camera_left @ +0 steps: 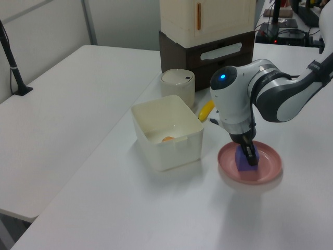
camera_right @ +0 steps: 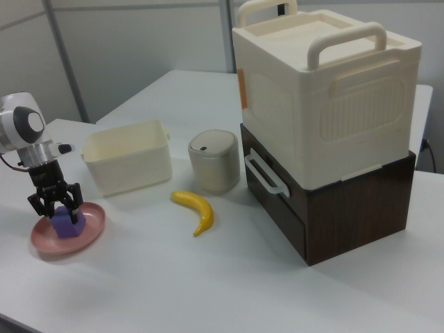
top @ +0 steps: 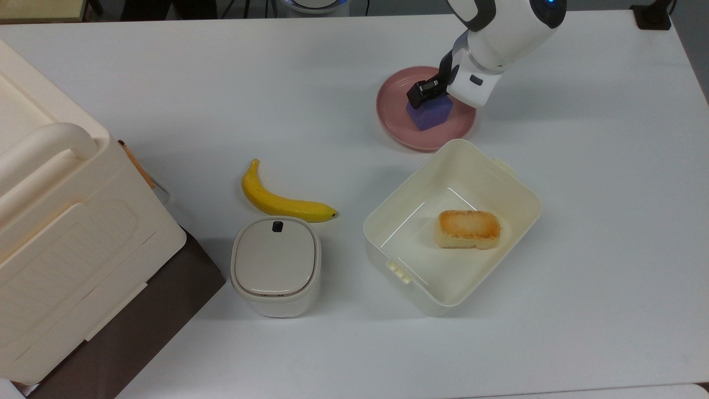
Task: Put the cube on the table
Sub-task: 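Lift the purple cube off the plate and carry it toward the banana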
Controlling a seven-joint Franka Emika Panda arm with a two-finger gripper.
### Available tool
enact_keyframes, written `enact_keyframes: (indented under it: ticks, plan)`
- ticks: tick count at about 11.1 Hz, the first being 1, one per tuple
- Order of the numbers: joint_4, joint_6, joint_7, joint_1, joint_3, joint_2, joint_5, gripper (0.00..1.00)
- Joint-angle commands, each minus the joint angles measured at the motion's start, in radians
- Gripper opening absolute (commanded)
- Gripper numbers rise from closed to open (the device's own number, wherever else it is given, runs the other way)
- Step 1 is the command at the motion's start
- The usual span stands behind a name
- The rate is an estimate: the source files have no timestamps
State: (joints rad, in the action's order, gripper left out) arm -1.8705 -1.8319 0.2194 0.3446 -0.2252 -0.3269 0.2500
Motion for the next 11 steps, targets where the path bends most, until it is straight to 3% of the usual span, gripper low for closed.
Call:
enact_keyframes:
  ticks: [1, 4, 6, 7, 8, 9, 11]
  plan:
    - [0.066, 0.057, 0.038, -0.025, 0.001, 0.012, 0.003, 0.03]
    - [0.143, 0.105, 0.04, -0.125, 0.004, 0.022, 0.003, 0.04]
    - [0.146, 0.108, 0.038, -0.2, 0.012, 0.031, 0.012, 0.05]
    - [0.155, 0.108, 0.037, -0.24, 0.014, 0.04, 0.017, 0.12]
    - [0.159, 0.108, 0.028, -0.272, 0.015, 0.048, 0.018, 0.77]
    - [0.159, 0.105, 0.029, -0.283, 0.014, 0.049, 0.035, 1.0]
    - [0.159, 0.1, 0.035, -0.283, 0.014, 0.049, 0.048, 1.0]
